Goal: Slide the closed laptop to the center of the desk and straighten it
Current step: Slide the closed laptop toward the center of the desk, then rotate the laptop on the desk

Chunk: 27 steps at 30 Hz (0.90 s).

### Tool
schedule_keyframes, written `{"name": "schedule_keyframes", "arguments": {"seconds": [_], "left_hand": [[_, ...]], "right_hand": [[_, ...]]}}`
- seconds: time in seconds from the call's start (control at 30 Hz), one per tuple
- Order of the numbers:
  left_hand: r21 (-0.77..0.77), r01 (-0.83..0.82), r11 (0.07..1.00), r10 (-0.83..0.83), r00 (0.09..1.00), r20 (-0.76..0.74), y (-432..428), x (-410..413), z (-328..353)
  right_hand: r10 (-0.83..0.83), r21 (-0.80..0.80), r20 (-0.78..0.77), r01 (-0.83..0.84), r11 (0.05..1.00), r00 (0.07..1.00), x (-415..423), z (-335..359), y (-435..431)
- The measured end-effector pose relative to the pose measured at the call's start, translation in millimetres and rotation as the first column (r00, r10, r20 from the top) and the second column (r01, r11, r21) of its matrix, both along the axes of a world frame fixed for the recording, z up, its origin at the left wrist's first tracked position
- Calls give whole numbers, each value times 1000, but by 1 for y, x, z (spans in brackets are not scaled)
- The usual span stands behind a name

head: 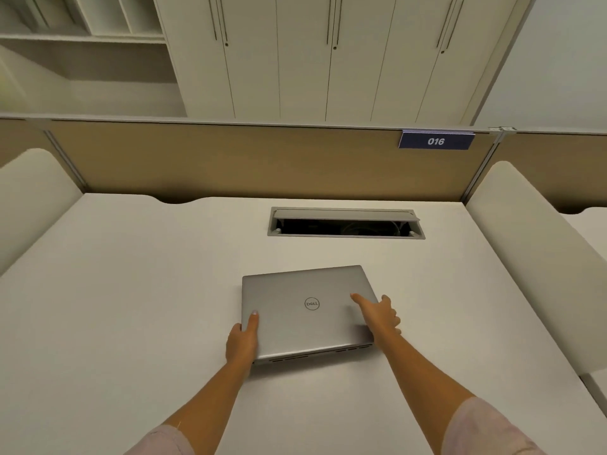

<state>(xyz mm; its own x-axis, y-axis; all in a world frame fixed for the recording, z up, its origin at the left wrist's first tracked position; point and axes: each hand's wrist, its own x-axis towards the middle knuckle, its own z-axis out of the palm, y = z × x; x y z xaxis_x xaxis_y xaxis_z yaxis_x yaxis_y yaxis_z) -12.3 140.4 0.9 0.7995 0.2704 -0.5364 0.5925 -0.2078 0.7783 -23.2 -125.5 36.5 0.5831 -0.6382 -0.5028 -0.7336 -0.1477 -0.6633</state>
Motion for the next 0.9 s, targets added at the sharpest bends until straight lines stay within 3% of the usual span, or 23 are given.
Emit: {"name": "schedule_keyframes", "arguments": {"seconds": [0.3, 0.43, 0.67, 0.8, 0.9], "left_hand": [[5, -173, 985, 172, 982, 75, 39, -21, 2], [95, -178, 979, 169, 981, 91, 37, -32, 2], [389, 117, 914, -109, 993, -41, 46, -48, 5], [471, 320, 822, -268, 947, -175, 46, -65, 2], [489, 378, 786, -328, 926, -189, 42, -74, -1]], "right_hand": [[181, -66, -33, -183, 981, 983, 9, -5, 54], [274, -158, -50, -279, 947, 960, 3, -10, 59], [377, -341, -67, -376, 862, 924, -11, -15, 56], [438, -426, -88, -431, 795, 895, -17, -18, 49], [466, -442, -92, -456, 772, 880, -20, -19, 43]]}}
